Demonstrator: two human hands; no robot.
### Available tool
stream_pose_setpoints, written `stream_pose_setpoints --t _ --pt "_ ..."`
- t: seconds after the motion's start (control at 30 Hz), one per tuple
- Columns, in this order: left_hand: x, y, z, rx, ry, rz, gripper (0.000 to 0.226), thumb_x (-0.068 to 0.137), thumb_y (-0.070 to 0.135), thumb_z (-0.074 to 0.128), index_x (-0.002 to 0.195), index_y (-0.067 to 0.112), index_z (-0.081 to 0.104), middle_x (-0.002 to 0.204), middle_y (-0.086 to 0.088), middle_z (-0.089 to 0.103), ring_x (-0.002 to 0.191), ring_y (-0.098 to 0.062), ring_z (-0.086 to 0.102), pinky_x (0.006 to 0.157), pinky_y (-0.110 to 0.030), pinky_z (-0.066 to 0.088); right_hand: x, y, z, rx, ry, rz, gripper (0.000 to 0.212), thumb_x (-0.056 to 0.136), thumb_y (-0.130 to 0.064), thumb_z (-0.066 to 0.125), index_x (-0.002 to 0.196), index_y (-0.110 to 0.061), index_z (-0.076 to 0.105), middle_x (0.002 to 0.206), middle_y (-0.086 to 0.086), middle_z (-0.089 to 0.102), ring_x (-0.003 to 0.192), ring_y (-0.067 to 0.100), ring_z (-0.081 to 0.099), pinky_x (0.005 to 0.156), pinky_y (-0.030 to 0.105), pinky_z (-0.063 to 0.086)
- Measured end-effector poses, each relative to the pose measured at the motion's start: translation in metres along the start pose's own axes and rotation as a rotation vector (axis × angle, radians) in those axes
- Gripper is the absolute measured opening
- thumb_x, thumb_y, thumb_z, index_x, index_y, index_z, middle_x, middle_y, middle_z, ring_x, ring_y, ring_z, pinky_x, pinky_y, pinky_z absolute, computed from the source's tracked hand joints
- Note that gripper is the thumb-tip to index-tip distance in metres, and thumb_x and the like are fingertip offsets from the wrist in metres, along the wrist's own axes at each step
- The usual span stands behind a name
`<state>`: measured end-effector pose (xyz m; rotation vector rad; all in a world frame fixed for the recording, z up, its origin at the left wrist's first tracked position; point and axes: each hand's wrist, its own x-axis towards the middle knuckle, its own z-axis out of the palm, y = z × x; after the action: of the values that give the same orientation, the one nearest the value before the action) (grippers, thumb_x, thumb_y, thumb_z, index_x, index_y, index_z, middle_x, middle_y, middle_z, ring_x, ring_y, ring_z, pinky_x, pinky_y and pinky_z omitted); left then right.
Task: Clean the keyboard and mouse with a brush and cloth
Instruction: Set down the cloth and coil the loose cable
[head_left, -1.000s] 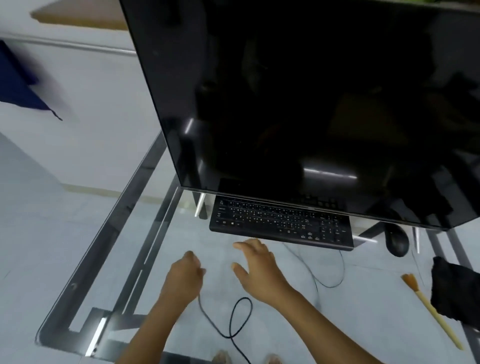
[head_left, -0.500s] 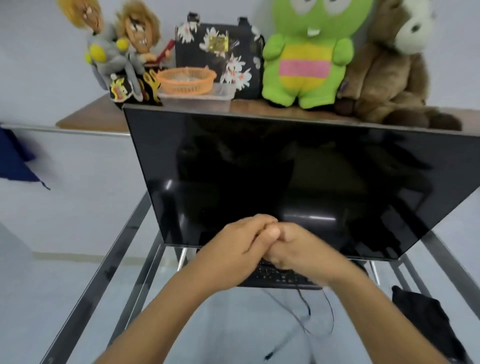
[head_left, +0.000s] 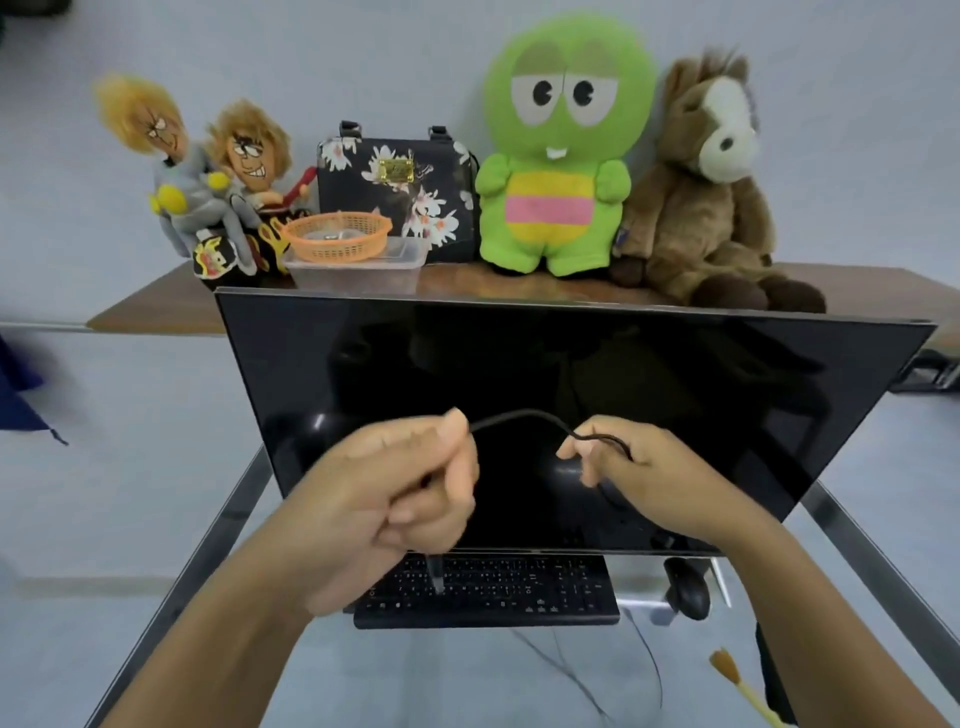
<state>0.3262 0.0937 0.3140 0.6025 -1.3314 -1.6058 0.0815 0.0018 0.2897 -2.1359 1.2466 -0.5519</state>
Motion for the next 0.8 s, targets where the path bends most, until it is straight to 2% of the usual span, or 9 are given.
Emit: stream_pose_setpoints --t 0.1,0.17,0.3,0.37,0.47,0.53,0.6,0.7,0.8 --pt "0.008 0.009 0.003 -0.323 -0.04 0.096 0.028 0.098 0.026 0.045 0.082 0.008 0.059 0.05 0.005 0.032 0.042 -0.007 0.023 0.046 -0.024 0.023 0.0 0.008 0.009 -0.004 0.015 0.026 0.029 0.1 -0.029 0.044 0.08 -0.041 0.062 0.083 -0.007 0.071 0.085 0.007 0.066 0.088 0.033 0.052" --pt "0.018 0.015 0.007 -0.531 -0.032 0.206 0.026 0.099 0.022 0.04 0.095 0.008 0.062 0.053 0.007 0.042 0.043 -0.006 0.026 0.045 -0.02 0.026 -0.001 0.006 0.02 0.091 0.05 0.054 0.016 0.099 -0.029 0.047 0.088 -0.031 0.059 0.066 -0.005 0.062 0.064 0.005 0.058 0.073 0.028 0.052" --pt "0.051 0.033 0.003 -0.622 0.458 0.453 0.027 0.101 0.019 0.039 0.12 0.007 0.055 0.071 0.007 0.06 0.047 -0.004 0.039 0.047 -0.016 0.032 -0.008 -0.01 0.041 0.04 0.065 -0.033 0.013 0.096 -0.041 0.048 0.089 -0.03 0.05 0.069 0.001 0.057 0.056 0.005 0.043 0.055 0.024 0.039" --pt "0.065 0.035 -0.009 -0.403 0.684 0.528 0.031 0.102 0.019 0.04 0.131 0.02 0.048 0.088 0.007 0.068 0.054 -0.005 0.042 0.049 -0.017 0.034 -0.015 -0.021 0.048 0.041 0.022 -0.113 0.015 0.096 -0.042 0.047 0.088 -0.031 0.05 0.064 0.001 0.052 0.053 0.005 0.041 0.053 0.027 0.037" --pt "0.073 0.021 -0.027 0.494 0.904 0.496 0.033 0.1 0.016 0.043 0.113 0.042 0.056 0.104 0.014 0.069 0.06 -0.007 0.047 0.055 -0.018 0.038 -0.024 -0.039 0.045 0.109 0.034 -0.198 0.015 0.097 -0.036 0.05 0.089 -0.027 0.059 0.058 -0.008 0.05 0.05 0.004 0.045 0.053 0.026 0.043" --pt "0.07 0.004 -0.033 0.981 0.775 0.322 0.032 0.098 0.011 0.045 0.085 0.03 0.068 0.108 0.025 0.065 0.062 -0.012 0.053 0.065 -0.017 0.041 -0.025 -0.05 0.032 0.118 0.09 -0.265 0.014 0.096 -0.033 0.054 0.091 -0.025 0.065 0.066 -0.011 0.06 0.058 0.006 0.054 0.058 0.021 0.046" --pt "0.062 -0.014 -0.029 1.061 0.522 0.116 0.036 0.098 0.013 0.046 0.071 0.025 0.066 0.095 0.018 0.069 0.06 -0.015 0.055 0.064 -0.019 0.04 -0.022 -0.057 0.017 0.074 0.14 -0.335 0.012 0.094 -0.029 0.059 0.091 -0.025 0.07 0.08 -0.009 0.068 0.073 0.009 0.062 0.068 0.022 0.05" --pt "0.04 -0.023 -0.001 0.657 0.259 -0.056 0.047 0.099 0.046 0.034 0.078 0.019 0.066 0.053 -0.003 0.056 0.043 -0.014 0.04 0.048 -0.023 0.034 -0.011 -0.058 -0.004 0.008 0.216 -0.401 0.01 0.091 -0.026 0.063 0.09 -0.022 0.072 0.085 -0.006 0.07 0.081 0.011 0.065 0.075 0.029 0.052" --pt "0.027 -0.016 0.023 0.344 0.146 -0.071 0.062 0.096 0.058 0.028 0.074 0.009 0.058 0.046 -0.003 0.039 0.04 -0.016 0.03 0.044 -0.024 0.029 -0.001 -0.056 -0.018 0.068 0.254 -0.37 0.011 0.089 -0.027 0.066 0.091 -0.02 0.074 0.084 -0.002 0.071 0.076 0.016 0.064 0.073 0.034 0.052"
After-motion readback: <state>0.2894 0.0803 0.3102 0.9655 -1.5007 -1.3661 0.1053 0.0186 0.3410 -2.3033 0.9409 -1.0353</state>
